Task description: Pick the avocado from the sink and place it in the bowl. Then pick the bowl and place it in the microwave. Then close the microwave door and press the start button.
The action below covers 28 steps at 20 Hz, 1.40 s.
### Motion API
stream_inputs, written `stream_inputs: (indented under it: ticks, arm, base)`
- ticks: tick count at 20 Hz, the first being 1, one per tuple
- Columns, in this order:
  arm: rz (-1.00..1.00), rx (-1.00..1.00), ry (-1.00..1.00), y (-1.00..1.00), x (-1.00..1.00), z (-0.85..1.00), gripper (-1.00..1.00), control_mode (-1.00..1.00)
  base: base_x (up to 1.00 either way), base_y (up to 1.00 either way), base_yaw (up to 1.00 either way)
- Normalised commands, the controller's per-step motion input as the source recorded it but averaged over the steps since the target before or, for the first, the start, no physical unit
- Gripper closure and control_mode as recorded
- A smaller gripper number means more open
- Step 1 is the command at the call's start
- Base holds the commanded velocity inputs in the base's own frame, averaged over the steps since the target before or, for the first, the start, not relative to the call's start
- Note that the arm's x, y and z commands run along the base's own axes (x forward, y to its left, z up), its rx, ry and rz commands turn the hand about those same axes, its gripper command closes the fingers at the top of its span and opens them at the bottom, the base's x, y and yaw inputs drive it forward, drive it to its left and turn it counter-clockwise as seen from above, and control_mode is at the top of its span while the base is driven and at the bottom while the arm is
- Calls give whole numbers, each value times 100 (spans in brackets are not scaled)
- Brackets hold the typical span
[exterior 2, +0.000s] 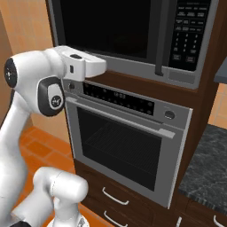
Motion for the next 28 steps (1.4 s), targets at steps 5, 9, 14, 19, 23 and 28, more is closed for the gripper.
stream_inputs:
  ticks: [5,9,14,19,23,28]
  arm:
    - [0,-7,3,-46,-53,-4,100,-100]
    - [0,0,-2,-54,-31,0,100,-100]
    - [0,0,0,-51,0,0,100,-100]
    - [0,1,0,-54,10,0,100,-100]
    - [10,5,0,-59,14,0,100,-100]
    - [12,4,7,-39,22,0,100,-100]
  base:
    - [0,0,0]
    - [0,0,0]
    - [0,0,0]
    - [0,0,0]
    - [0,0,0]
    - [0,0,0]
